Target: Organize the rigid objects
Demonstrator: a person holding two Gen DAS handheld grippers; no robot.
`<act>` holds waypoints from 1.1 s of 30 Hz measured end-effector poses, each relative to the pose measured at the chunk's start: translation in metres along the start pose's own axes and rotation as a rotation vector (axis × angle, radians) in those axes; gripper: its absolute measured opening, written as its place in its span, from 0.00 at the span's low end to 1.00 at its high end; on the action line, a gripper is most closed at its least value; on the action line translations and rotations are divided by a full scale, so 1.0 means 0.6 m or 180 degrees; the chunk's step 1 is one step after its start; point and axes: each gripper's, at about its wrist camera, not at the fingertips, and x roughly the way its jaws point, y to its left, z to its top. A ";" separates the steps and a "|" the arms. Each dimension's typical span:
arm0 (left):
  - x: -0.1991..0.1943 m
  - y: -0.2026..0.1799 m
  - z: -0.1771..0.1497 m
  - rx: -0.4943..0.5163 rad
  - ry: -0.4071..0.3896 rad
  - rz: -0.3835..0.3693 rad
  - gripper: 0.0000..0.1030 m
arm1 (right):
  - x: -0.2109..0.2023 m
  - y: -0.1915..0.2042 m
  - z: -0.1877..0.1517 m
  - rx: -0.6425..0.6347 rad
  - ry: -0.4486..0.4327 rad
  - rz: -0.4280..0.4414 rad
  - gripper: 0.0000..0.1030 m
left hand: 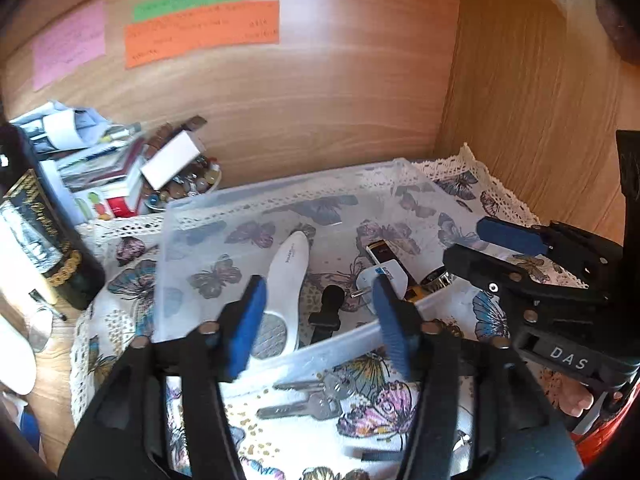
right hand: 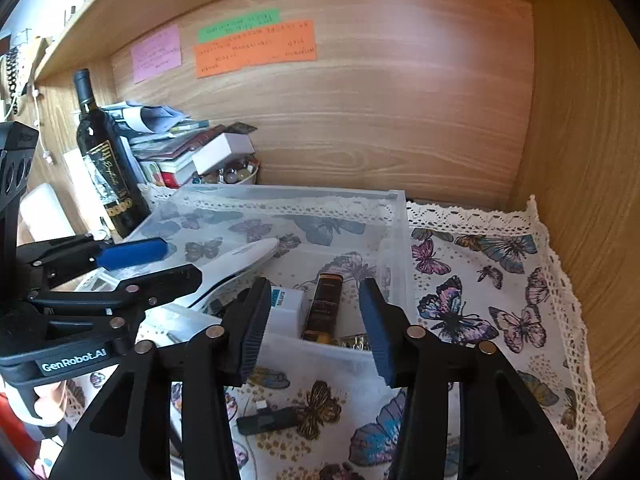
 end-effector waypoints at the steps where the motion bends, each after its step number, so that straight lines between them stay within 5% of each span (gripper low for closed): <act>1: -0.007 0.001 -0.002 -0.0004 -0.0022 0.0018 0.62 | -0.007 0.002 -0.002 -0.0013 -0.0013 -0.0006 0.48; 10: -0.059 0.018 -0.052 -0.0053 -0.0068 0.0133 0.75 | -0.030 0.023 -0.040 -0.0111 0.0096 -0.0006 0.64; 19: -0.049 0.036 -0.123 -0.0189 0.0274 0.0136 0.75 | 0.027 0.038 -0.095 -0.0154 0.0650 0.0172 0.65; 22: -0.049 0.033 -0.140 -0.0173 0.0310 0.0218 0.75 | 0.046 0.046 -0.104 -0.0240 0.0799 0.0181 0.62; 26: -0.054 0.020 -0.153 -0.0116 0.0308 0.0173 0.75 | 0.057 0.058 -0.108 -0.0370 0.0880 0.0103 0.41; 33: -0.060 -0.029 -0.171 0.0088 0.0365 -0.0052 0.75 | 0.022 0.040 -0.113 -0.0221 0.0746 0.0046 0.41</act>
